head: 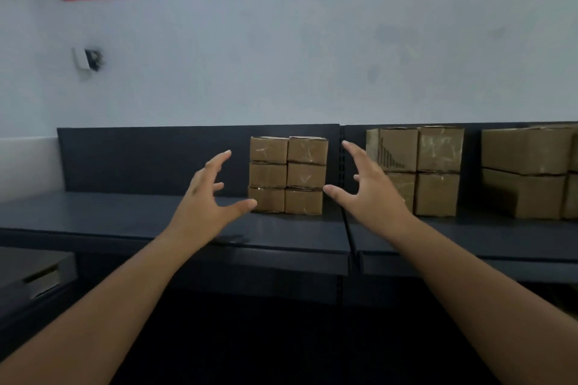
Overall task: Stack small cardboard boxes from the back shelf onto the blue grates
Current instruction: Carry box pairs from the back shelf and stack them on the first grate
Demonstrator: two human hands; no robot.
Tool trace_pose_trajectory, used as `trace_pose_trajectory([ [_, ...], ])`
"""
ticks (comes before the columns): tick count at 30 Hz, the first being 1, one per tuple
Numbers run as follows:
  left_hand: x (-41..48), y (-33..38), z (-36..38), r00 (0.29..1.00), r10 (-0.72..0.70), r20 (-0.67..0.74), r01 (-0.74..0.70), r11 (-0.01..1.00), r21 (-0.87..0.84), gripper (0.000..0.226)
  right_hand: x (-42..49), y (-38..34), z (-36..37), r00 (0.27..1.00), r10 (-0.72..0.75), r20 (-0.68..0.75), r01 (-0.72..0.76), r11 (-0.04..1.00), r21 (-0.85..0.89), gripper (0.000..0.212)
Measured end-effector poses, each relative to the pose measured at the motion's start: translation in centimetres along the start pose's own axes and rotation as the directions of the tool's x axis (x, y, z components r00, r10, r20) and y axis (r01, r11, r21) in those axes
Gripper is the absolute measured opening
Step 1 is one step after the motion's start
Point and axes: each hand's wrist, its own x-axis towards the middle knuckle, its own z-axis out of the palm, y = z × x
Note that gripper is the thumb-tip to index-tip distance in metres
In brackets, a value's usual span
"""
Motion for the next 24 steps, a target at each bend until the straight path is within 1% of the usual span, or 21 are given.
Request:
trace_pose_trajectory([
  [5,7.8,-1.9,2.0,0.998,-0.043,0.051,0.042,0.999,0.02,0.094,6.2,1.4,2.9,0.998,0.052,0.025,-0.051,0.998,-0.032,0.08],
  [9,13.1,-3.0,3.7,0.992,-0.012,0.124,0.007,0.999,0.035,0.095,10.1,1.9,4.7,0.993,0.114,0.032,-0.113,0.993,-0.031,0.076],
  [10,14.0,-3.1,4.1,0.989,-0.002,0.147,-0.002,1.0,0.03,0.093,10.7,2.0,5.0,0.991,0.129,0.036,-0.128,0.992,-0.02,0.073],
  [12,15.0,-3.4,4.8,0.986,0.01,0.168,-0.013,1.0,0.018,0.081,11.5,2.5,5.4,0.988,0.152,0.035,-0.153,0.988,0.009,0.061],
  [14,15.4,-3.8,5.3,0.988,0.041,0.15,-0.042,0.999,-0.001,0.063,11.9,2.9,5.7,0.99,0.144,0.003,-0.144,0.989,0.018,0.045],
  [16,15.4,-4.1,5.4,0.991,0.063,0.121,-0.059,0.998,-0.037,0.052,11.9,2.9,5.8,0.992,0.126,-0.026,-0.126,0.992,0.006,0.038],
  [18,15.0,-4.0,5.1,0.993,0.07,0.093,-0.064,0.996,-0.068,0.052,11.7,2.5,5.7,0.994,0.098,-0.047,-0.098,0.995,-0.004,0.04],
  [21,14.0,-3.0,4.2,0.996,0.087,0.033,-0.085,0.994,-0.063,0.058,10.8,1.2,5.1,0.993,0.051,-0.11,-0.048,0.999,0.024,0.046],
  [24,12.0,-1.4,2.7,0.992,0.092,-0.089,-0.098,0.993,-0.06,0.06,9.4,-0.8,4.0,0.99,-0.027,-0.137,0.033,0.999,0.04,0.047],
])
